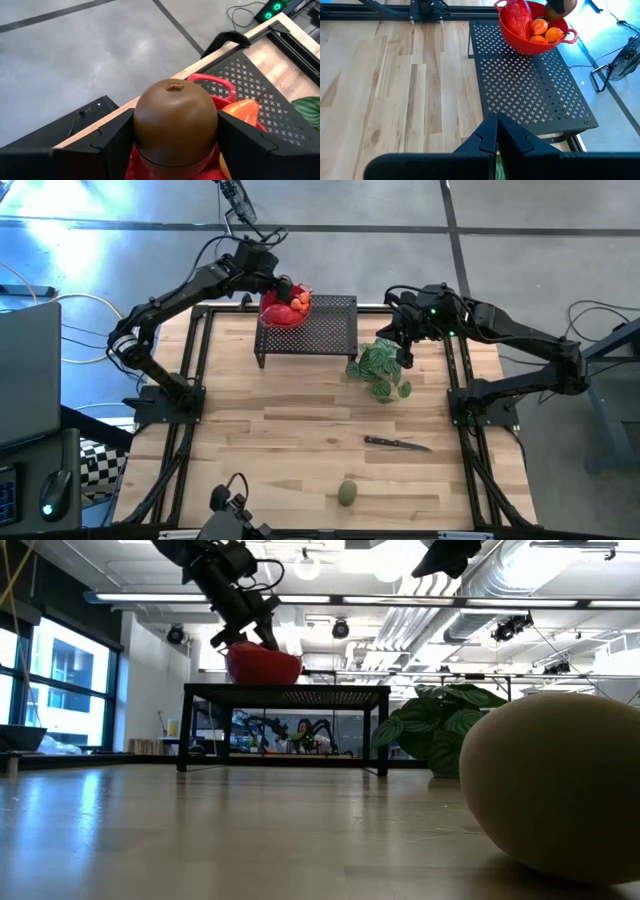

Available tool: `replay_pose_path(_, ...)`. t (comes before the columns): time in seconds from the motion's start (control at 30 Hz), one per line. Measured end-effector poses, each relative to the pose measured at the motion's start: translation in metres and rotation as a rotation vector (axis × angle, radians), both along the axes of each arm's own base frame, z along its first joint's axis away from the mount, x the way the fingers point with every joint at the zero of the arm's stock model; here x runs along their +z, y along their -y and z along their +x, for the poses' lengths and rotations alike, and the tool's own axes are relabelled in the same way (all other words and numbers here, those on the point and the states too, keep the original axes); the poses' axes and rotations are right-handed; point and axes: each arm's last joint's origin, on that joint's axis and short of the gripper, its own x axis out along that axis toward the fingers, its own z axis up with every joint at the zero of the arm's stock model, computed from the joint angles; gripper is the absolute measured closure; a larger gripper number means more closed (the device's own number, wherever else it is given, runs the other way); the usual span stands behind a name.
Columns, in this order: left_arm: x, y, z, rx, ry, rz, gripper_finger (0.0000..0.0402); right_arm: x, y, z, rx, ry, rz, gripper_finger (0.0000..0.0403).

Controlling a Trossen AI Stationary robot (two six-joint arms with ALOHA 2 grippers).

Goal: Pick & Place Fruit
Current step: Put the left brown kiwi in the red strainer bowl on the shelf, then put the brown kiwi in the red strainer bowl on the shelf

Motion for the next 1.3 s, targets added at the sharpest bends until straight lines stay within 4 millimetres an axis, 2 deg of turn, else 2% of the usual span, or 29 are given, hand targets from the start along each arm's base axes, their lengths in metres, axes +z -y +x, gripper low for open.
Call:
replay_pose_path(0.2, 0.000, 0.000, 0.000, 0.011, 0.024, -0.018, 0.0150, 0.000, 0.000, 0.000, 0.000, 0.000, 0.000, 0.0401)
replay_pose_path(0.57, 0.000, -0.001, 0.000, 0.017, 0.012, -0.005, 0.0084, 0.000, 0.000, 0.000, 0.000, 0.000, 0.000, 0.0400)
replay_pose_path(1.07, 0.003, -0.001, 0.002, -0.074, 0.015, 0.042, 0.0080, 0.000, 0.000, 0.000, 0.002, -0.001, -0.003, 0.0400)
replay_pose_path(1.3, 0.023, 0.000, 0.003, -0.110, 0.067, 0.074, 0.0080, 0.000, 0.000, 0.000, 0.004, -0.002, -0.005, 0.0400)
